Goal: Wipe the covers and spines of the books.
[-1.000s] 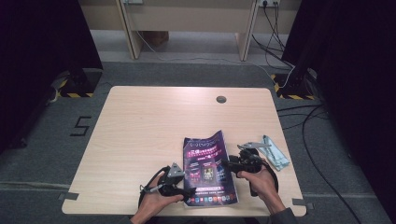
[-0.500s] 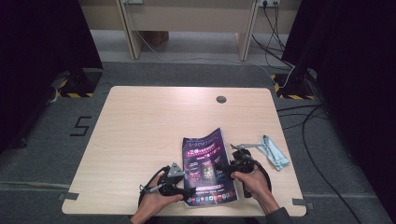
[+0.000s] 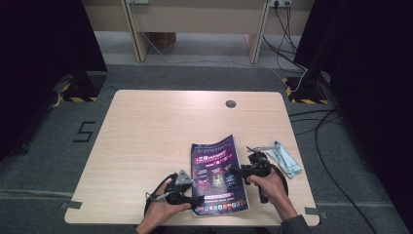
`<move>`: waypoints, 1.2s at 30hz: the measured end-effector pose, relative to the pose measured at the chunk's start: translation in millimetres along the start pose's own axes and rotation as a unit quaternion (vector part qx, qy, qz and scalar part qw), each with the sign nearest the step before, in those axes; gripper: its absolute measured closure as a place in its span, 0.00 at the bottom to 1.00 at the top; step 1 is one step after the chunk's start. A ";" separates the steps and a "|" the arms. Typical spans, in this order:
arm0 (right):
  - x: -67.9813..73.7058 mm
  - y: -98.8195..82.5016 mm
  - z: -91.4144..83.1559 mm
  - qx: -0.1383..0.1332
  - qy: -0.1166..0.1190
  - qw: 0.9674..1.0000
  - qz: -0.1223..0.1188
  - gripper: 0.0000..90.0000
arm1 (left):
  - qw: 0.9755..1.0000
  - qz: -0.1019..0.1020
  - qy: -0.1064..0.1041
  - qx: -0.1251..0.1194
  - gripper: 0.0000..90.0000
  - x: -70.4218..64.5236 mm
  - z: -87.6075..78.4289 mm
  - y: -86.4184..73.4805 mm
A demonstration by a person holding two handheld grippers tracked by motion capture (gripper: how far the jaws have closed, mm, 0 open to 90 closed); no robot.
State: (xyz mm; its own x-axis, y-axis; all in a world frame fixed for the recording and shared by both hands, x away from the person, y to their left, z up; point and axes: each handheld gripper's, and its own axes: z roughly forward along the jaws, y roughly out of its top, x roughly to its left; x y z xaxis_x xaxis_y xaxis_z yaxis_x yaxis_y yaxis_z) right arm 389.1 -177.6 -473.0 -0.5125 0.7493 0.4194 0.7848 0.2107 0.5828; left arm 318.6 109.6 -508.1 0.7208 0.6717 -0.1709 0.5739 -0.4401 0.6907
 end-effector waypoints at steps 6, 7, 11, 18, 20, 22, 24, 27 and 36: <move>-4.3 -0.3 0.6 0.001 -0.008 1.000 -0.019 0.81 | 1.000 0.000 0.002 -0.001 0.35 -0.9 0.1 -0.4; -4.0 -0.2 0.6 0.001 -0.008 1.000 -0.025 0.81 | 1.000 0.001 0.002 -0.001 0.35 -0.8 0.2 -0.2; -2.9 1.2 1.5 -0.001 -0.009 1.000 -0.028 0.82 | 1.000 0.000 0.003 -0.005 0.35 -1.3 0.2 -1.2; -3.5 4.2 4.7 0.003 -0.009 1.000 -0.025 0.82 | 1.000 0.001 0.003 -0.004 0.34 -1.6 0.1 -1.1; -4.7 4.6 7.4 0.007 -0.009 1.000 -0.028 0.82 | 1.000 0.001 0.002 -0.005 0.34 -1.3 0.0 -1.4; -5.1 5.0 9.1 0.011 -0.011 0.999 -0.030 0.83 | 1.000 0.001 0.002 -0.004 0.34 -1.5 -0.1 -1.4; -5.6 6.1 9.0 0.011 -0.008 0.999 -0.036 0.83 | 1.000 0.001 0.000 -0.004 0.34 -1.3 0.1 -1.2; -7.4 8.8 9.2 0.003 -0.001 0.999 -0.034 0.86 | 1.000 -0.001 -0.009 -0.002 0.34 -0.3 -0.5 -0.6; 4.1 38.0 3.0 0.017 -0.015 0.997 -0.079 0.90 | 1.000 -0.017 -0.007 -0.026 0.32 11.1 -14.0 2.5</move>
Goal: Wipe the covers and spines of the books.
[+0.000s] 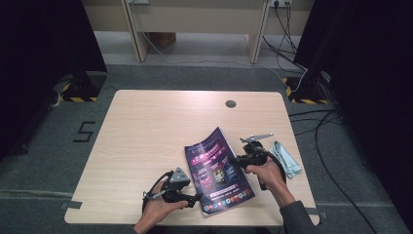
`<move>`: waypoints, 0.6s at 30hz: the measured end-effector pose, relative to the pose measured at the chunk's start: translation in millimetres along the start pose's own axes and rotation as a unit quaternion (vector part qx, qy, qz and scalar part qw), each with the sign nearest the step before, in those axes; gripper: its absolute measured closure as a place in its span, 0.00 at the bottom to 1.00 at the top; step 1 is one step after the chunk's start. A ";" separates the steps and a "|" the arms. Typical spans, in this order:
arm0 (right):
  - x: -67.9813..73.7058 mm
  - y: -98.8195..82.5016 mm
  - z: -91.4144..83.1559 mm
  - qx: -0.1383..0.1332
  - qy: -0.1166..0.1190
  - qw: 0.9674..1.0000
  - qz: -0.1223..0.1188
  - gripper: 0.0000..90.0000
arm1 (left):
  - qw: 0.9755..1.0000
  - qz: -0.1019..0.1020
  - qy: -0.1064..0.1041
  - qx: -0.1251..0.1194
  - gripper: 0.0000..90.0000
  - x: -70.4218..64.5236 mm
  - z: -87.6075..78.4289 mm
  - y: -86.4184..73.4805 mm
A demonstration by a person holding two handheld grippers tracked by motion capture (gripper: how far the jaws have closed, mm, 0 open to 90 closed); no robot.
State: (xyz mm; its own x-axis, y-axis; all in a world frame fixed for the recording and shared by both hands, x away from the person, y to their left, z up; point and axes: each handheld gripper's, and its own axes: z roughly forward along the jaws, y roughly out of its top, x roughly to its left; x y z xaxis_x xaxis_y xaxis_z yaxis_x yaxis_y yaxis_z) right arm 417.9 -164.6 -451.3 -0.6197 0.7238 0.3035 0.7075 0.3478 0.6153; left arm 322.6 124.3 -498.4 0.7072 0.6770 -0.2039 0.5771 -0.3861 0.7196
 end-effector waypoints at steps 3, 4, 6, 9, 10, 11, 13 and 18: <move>4.0 13.0 -4.5 0.009 -0.009 1.000 -0.020 0.91 | 1.000 -0.002 0.012 -0.002 0.32 8.4 -6.8 -2.1; 5.3 17.0 -6.2 0.011 -0.012 1.000 -0.023 0.92 | 1.000 -0.005 0.018 -0.001 0.32 11.3 -8.3 -3.1; 6.5 24.7 -9.4 0.019 -0.019 0.999 -0.033 0.92 | 1.000 -0.005 0.026 0.005 0.32 16.8 -10.9 -5.1; 9.5 36.6 -15.2 0.028 -0.036 0.998 -0.049 0.92 | 0.999 -0.002 0.035 0.012 0.33 23.5 -14.2 -8.9; 9.8 39.0 -16.5 0.029 -0.039 0.997 -0.054 0.92 | 0.999 -0.002 0.039 0.016 0.33 25.1 -14.4 -10.7; 10.0 42.0 -18.3 0.033 -0.044 0.997 -0.059 0.92 | 0.999 0.001 0.042 0.022 0.33 26.6 -14.4 -13.0; 11.4 47.8 -21.8 0.042 -0.058 0.995 -0.068 0.92 | 0.999 0.005 0.041 0.031 0.33 27.3 -13.9 -15.1; 13.6 65.2 -34.4 0.045 -0.087 0.992 -0.085 0.92 | 0.998 0.023 0.046 0.042 0.32 27.1 -12.6 -15.7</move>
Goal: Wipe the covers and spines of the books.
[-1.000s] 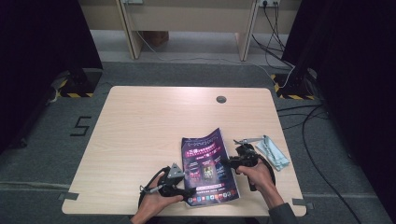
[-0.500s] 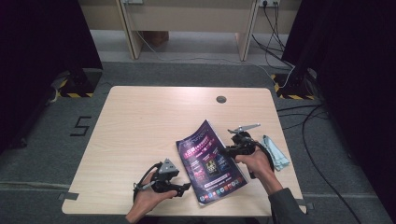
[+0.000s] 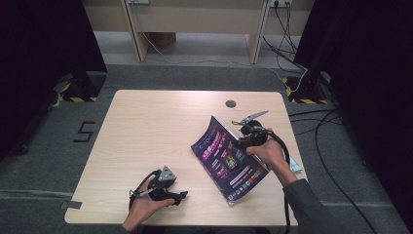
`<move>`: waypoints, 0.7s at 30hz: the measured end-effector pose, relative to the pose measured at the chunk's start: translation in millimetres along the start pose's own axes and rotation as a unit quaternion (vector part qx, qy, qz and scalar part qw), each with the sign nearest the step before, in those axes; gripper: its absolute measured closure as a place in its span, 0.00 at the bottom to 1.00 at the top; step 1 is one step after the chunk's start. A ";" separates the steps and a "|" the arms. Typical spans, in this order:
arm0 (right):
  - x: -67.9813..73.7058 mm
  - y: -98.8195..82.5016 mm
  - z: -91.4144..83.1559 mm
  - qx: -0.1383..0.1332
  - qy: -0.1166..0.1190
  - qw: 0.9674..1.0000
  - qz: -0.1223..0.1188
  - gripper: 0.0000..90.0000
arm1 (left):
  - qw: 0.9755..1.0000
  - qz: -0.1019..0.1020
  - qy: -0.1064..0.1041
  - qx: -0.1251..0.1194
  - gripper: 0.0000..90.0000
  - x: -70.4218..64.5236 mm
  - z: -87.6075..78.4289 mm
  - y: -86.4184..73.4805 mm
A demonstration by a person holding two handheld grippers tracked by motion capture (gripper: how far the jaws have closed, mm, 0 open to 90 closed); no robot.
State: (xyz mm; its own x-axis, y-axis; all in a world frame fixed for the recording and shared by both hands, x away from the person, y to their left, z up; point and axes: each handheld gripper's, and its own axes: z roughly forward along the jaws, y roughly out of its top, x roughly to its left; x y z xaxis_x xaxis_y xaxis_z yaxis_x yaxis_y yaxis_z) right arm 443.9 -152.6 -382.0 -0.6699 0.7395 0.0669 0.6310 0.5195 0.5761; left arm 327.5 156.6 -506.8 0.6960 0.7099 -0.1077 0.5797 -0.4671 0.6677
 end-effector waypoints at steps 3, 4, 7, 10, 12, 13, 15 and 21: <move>-0.9 12.3 -8.6 0.001 -0.022 1.000 -0.017 0.92 | 1.000 0.010 0.011 0.000 0.32 0.0 0.6 -0.2; -0.2 16.4 -10.9 0.004 -0.030 0.999 -0.019 0.92 | 1.000 0.012 0.014 0.001 0.32 0.3 0.4 -0.4; 4.1 30.4 -16.6 0.014 -0.057 0.997 -0.041 0.92 | 1.000 0.012 0.014 0.001 0.32 1.4 0.6 -0.1; 6.7 41.6 -19.2 0.020 -0.077 0.995 -0.057 0.92 | 1.000 0.013 0.013 0.002 0.32 1.8 0.1 -0.5; 10.5 48.0 -17.9 0.028 -0.099 0.992 -0.075 0.92 | 1.000 0.016 0.014 0.002 0.32 1.8 0.1 -0.5; 14.2 49.3 -16.1 0.032 -0.104 0.991 -0.073 0.92 | 1.000 0.015 0.014 0.002 0.32 1.8 0.0 -0.7; 20.2 50.9 -12.9 0.037 -0.110 0.990 -0.086 0.92 | 1.000 0.016 0.015 0.002 0.32 1.6 -0.1 -1.0; 39.2 46.9 -10.1 0.036 -0.073 0.990 -0.115 0.92 | 1.000 0.017 0.016 0.002 0.32 1.5 0.2 -0.7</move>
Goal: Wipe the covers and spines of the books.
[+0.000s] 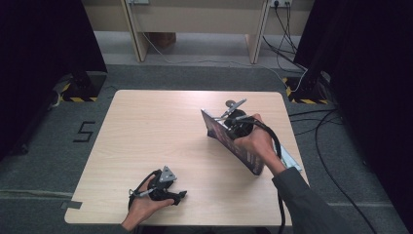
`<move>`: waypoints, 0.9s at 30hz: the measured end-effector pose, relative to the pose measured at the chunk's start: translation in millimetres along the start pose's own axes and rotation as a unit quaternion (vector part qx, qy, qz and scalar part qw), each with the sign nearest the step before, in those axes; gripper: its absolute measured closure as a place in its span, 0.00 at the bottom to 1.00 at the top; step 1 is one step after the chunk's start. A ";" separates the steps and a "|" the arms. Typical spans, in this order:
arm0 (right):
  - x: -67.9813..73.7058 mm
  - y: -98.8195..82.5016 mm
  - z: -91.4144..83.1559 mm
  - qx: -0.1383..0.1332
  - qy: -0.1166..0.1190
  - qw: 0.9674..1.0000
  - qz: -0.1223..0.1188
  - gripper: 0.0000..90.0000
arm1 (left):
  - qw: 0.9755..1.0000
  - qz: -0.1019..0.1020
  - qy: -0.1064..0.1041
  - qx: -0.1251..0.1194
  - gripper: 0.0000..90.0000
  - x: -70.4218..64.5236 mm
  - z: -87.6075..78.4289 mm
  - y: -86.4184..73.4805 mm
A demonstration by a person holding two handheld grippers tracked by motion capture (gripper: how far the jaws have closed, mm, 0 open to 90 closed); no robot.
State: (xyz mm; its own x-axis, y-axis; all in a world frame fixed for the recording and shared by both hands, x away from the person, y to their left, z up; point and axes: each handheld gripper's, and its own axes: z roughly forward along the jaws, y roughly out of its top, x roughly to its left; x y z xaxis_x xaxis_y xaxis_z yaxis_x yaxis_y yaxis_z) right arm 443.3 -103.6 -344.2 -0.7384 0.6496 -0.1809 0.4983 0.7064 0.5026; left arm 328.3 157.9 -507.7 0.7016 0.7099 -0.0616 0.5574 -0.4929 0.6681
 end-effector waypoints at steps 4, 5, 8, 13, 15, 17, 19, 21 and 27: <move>14.9 0.1 5.7 0.001 0.034 0.999 -0.002 0.92 | 1.000 0.000 0.001 0.000 0.32 -0.1 -0.4 -0.4; 17.6 0.3 7.4 -0.001 0.041 0.999 -0.006 0.92 | 1.000 0.000 -0.001 0.000 0.32 0.3 -0.3 -0.4; 30.1 -0.8 14.8 -0.003 0.054 0.998 -0.014 0.92 | 1.000 0.002 -0.003 -0.002 0.32 1.7 0.0 -0.5; 43.7 -4.6 29.2 0.004 0.079 0.997 -0.017 0.92 | 1.000 0.007 -0.008 -0.002 0.30 2.9 -0.3 -1.5; 47.9 -6.4 34.1 0.008 0.084 0.996 -0.019 0.92 | 1.000 0.009 -0.007 -0.003 0.29 1.9 0.2 -1.8; 50.7 -8.0 37.8 0.005 0.090 0.996 -0.020 0.92 | 1.000 0.018 -0.004 -0.001 0.26 0.2 1.4 -1.6; 52.2 -10.1 41.8 0.003 0.096 0.995 -0.013 0.92 | 1.000 0.026 -0.001 0.000 0.26 -0.8 1.5 -2.1; 54.2 -12.2 45.2 0.007 0.099 0.995 -0.011 0.92 | 1.000 0.024 -0.002 0.000 0.26 -0.3 1.4 -2.0; 58.5 -18.1 54.1 0.015 0.113 0.993 -0.012 0.92 | 1.000 0.025 0.000 0.001 0.24 -0.4 1.9 -2.2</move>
State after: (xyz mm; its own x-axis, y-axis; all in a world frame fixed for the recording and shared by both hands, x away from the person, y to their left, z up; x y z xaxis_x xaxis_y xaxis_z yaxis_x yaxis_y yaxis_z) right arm 415.6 -63.2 -409.7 -0.8316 0.5553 0.0037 0.4901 0.7309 0.4750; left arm 327.6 157.8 -510.5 0.7285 0.6844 -0.0288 0.5229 -0.5285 0.6688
